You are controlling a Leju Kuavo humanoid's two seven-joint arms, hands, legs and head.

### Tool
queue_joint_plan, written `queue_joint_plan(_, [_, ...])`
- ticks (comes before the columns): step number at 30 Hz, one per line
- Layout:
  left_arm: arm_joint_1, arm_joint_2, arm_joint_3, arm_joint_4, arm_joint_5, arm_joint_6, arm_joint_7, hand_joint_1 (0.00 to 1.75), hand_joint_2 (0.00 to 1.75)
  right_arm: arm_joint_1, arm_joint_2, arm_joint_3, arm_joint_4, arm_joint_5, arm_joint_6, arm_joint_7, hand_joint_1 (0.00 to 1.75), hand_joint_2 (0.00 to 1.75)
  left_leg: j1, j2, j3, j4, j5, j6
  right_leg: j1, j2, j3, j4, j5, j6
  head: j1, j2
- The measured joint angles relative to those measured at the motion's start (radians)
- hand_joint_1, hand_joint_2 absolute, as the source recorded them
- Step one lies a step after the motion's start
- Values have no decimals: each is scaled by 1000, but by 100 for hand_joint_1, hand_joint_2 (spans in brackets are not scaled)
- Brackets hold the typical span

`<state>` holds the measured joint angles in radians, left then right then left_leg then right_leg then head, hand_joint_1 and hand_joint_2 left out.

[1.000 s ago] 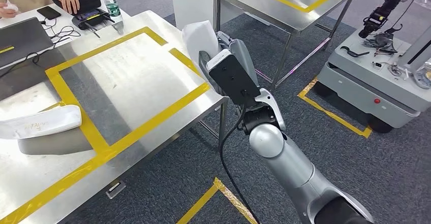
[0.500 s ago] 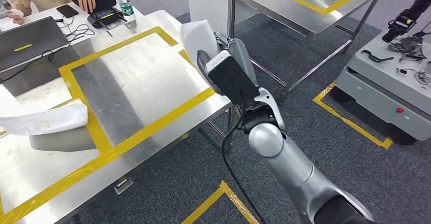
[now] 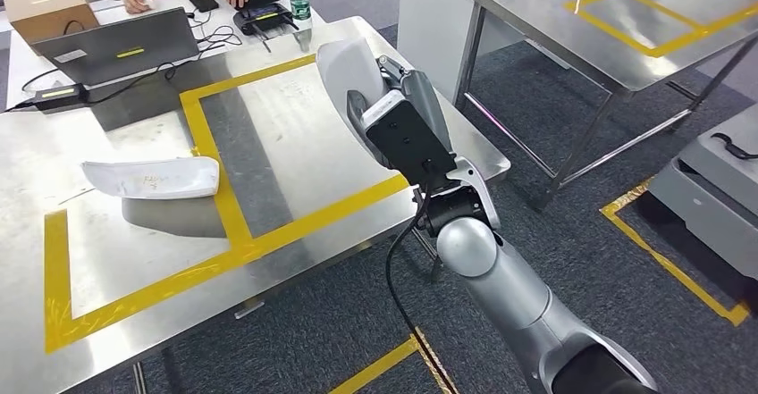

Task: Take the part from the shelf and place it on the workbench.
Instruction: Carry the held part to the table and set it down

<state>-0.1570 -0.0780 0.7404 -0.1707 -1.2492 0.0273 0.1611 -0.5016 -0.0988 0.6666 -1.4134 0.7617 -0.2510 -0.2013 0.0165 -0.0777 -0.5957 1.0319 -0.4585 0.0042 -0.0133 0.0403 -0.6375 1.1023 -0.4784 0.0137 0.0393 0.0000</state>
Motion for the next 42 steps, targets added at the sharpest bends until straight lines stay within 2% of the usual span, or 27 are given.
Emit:
queue_joint_plan(1, [0, 0, 0, 0, 0, 0, 0, 0, 175, 0, 0, 0, 0, 0, 0, 1, 175, 175, 1, -10, -3, 0, 1, -7, 0, 15, 24, -48, 14, -1, 0, 0])
queue_joint_plan(2, [0, 0, 0, 0, -1, 1, 1, 0, 175, 0, 0, 0, 0, 1, 0, 2, 175, 175, 2, -19, -6, -1, 2, -15, 1, 24, 33, -67, 14, -3, 0, 0])
queue_joint_plan(4, [2, 1, 0, 0, -1, 2, 2, 0, 175, -1, 1, 0, 0, 3, -1, 4, 175, 175, 4, -36, -12, -7, 7, -31, 4, 8, 35, -71, 17, -11, -1, 0])
queue_joint_plan(5, [3, 1, 0, 0, -2, 4, 3, 0, 175, -2, 2, 0, 1, 4, -1, 4, 175, 175, 4, -29, -15, -6, 6, -37, 3, -1, 36, -75, 19, -18, -2, 0])
queue_joint_plan(6, [4, 0, 0, 0, -2, 6, 3, 0, 175, -3, 3, 0, 1, 5, -1, 5, 175, 175, 2, -10, -23, 8, -4, -41, 1, -12, 38, -80, 22, -27, -4, 0])
queue_joint_plan(7, [2, 0, 0, 1, -2, 8, 4, 0, 175, -5, 5, 0, 2, 5, 0, 5, 175, 175, 0, 16, -41, 44, -26, -44, 0, -24, 40, -85, 24, -34, -7, 0])
queue_joint_plan(8, [1, -1, 0, 1, -2, 10, 4, 0, 175, -6, 6, 0, 4, 6, 1, 7, 175, 175, 0, 45, -65, 100, -56, -46, 2, -36, 41, -87, 24, -40, -9, 0])
queue_joint_plan(9, [0, -1, 1, 1, -1, 12, 4, 0, 175, -6, 6, 0, 7, 6, 2, 8, 175, 175, -1, 61, -97, 169, -89, -48, 4, -47, 41, -87, 24, -44, -11, 0])
queue_joint_plan(10, [0, -1, 1, 1, -1, 13, 4, 0, 175, -6, 6, 0, 12, 6, 4, 11, 175, 175, -1, 67, -125, 231, -114, -49, 6, -59, 41, -87, 23, -46, -11, 0])
queue_joint_plan(11, [0, -1, 2, 1, 0, 14, 3, 0, 175, -7, 6, 0, 19, 6, 6, 14, 175, 175, -1, 68, -141, 267, -121, -50, 8, -71, 41, -86, 22, -47, -11, 0])
queue_joint_plan(12, [1, -1, 3, 1, 0, 14, 3, 0, 175, -8, 6, 0, 26, 6, 8, 15, 175, 175, -1, 70, -137, 265, -110, -50, 9, -83, 41, -85, 21, -47, -11, 0])
queue_joint_plan(13, [2, -1, 4, 1, 1, 15, 3, 0, 175, -12, 7, 0, 34, 6, 9, 16, 175, 175, -2, 76, -114, 222, -82, -48, 10, -94, 42, -84, 20, -46, -11, 0])
queue_joint_plan(15, [0, -1, 6, 0, 2, 16, 2, 0, 175, -24, 9, -1, 52, 3, 11, 16, 175, 175, -7, 110, -41, 84, -25, -38, 14, -114, 41, -77, 15, -42, -11, 0])
queue_joint_plan(16, [-1, -1, 7, 0, 2, 17, 2, 0, 175, -33, 10, -3, 63, -1, 13, 15, 175, 175, -11, 125, -15, 33, -10, -31, 16, -122, 40, -73, 13, -38, -10, 0])
queue_joint_plan(17, [-2, -1, 7, 0, 2, 17, 1, 0, 175, -44, 11, -6, 76, -6, 16, 15, 175, 175, -15, 133, -2, 6, -5, -24, 19, -129, 40, -71, 12, -33, -10, 0])
queue_joint_plan(20, [-1, -2, 11, 0, 2, 17, 1, 0, 175, -79, 16, -12, 123, -24, 24, 23, 175, 175, -14, 115, -3, -3, 2, -7, 19, -143, 41, -72, 13, -18, -9, 0])
queue_joint_plan(21, [-1, -3, 14, 0, 2, 17, 2, 0, 175, -92, 17, -15, 139, -31, 29, 30, 175, 175, -13, 111, -2, -5, 5, -5, 19, -138, 42, -77, 16, -22, -7, 0])
queue_joint_plan(24, [-3, -5, 17, 0, -2, 16, 5, 0, 175, -137, 23, -26, 204, -60, 65, 64, 175, 175, -13, 103, -2, -8, 10, -6, 22, -122, 47, -86, 18, -52, 0, 0])
queue_joint_plan(25, [-3, -6, 17, 0, -4, 15, 7, 0, 175, -154, 27, -30, 233, -68, 78, 78, 175, 175, -13, 101, -3, -7, 10, -5, 22, -122, 47, -86, 19, -53, 0, 0])
queue_joint_plan(31, [-17, -9, 17, 0, -27, 5, 13, 0, 175, -288, 52, -53, 472, -48, 68, 114, 175, 175, -16, 103, -10, -3, 13, 1, 20, -121, 44, -91, 32, -22, 0, 0])
queue_joint_plan(33, [-25, -9, 17, 0, -32, 2, 9, 0, 175, -341, 58, -66, 566, -36, 60, 126, 175, 175, -17, 102, -11, -3, 15, 2, 19, -121, 44, -91, 33, -15, 0, 0])
queue_joint_plan(38, [-44, -9, 17, 0, -45, -12, 0, 0, 175, -468, 63, -96, 807, -8, 59, 188, 175, 175, -16, 102, -12, -3, 18, 1, 19, -121, 42, -91, 35, -12, -1, 0])
queue_joint_plan(42, [-53, -11, 17, 0, -55, -21, 5, 0, 175, -533, 52, -115, 952, 7, 67, 255, 175, 175, -16, 103, -12, -4, 19, 0, 19, -119, 41, -90, 35, -12, -1, 0])
